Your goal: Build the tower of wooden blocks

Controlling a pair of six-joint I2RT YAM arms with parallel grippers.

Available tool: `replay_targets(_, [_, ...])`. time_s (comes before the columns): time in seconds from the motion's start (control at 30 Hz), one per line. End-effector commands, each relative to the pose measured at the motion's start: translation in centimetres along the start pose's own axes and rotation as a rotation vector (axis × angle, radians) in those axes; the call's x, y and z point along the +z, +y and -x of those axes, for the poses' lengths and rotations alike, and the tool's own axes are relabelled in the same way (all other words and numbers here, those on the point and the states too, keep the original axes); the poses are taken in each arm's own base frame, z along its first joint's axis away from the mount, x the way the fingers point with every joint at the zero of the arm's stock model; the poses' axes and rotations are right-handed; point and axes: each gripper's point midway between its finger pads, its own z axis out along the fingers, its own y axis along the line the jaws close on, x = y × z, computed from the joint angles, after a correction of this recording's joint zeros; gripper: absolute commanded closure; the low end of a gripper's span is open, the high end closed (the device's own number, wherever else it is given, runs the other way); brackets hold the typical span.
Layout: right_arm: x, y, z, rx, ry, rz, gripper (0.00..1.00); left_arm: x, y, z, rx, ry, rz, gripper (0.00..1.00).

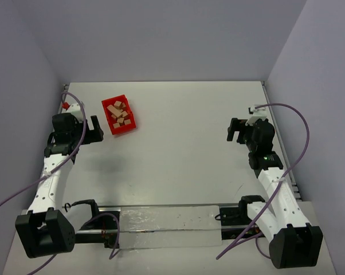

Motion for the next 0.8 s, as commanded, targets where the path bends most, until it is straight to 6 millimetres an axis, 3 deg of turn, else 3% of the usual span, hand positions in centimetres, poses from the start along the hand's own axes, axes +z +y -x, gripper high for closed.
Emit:
replay_targets(0.0, [-0.2, -0.1, 2.7, 0.011, -0.072, -0.005, 0.00, 0.1, 0.1, 1.2, -0.004, -0.036, 0.012, 0.01])
replay_targets(0.27, [0.0, -0.1, 2.5, 0.009, -0.063, -0.010, 0.00, 0.8, 1.3, 2.4, -0.089, -0.061, 0.101, 0.01])
replay_targets(0.37, [0.2, -0.3, 2.3, 0.008, -0.054, -0.017, 0.00, 1.7, 0.4, 3.3, -0.115, -0.065, 0.095, 0.01])
replay_targets(0.53, [0.3, -0.4, 2.2, 0.005, -0.051, -0.024, 0.00, 3.8, -0.1, 5.1, -0.153, -0.062, 0.163, 0.07])
replay_targets(0.57, [0.4, -0.4, 2.1, 0.004, -0.049, -0.024, 0.00, 4.2, -1.5, 6.2, -0.150, -0.074, 0.164, 0.08])
replay_targets(0.63, [0.5, -0.5, 2.0, 0.004, -0.046, -0.027, 0.00, 5.0, -2.0, 6.8, -0.152, -0.075, 0.181, 0.10])
replay_targets(0.77, [0.8, -0.7, 1.7, 0.001, -0.028, -0.036, 0.00, 8.2, -2.8, 6.8, -0.159, -0.017, 0.215, 0.15])
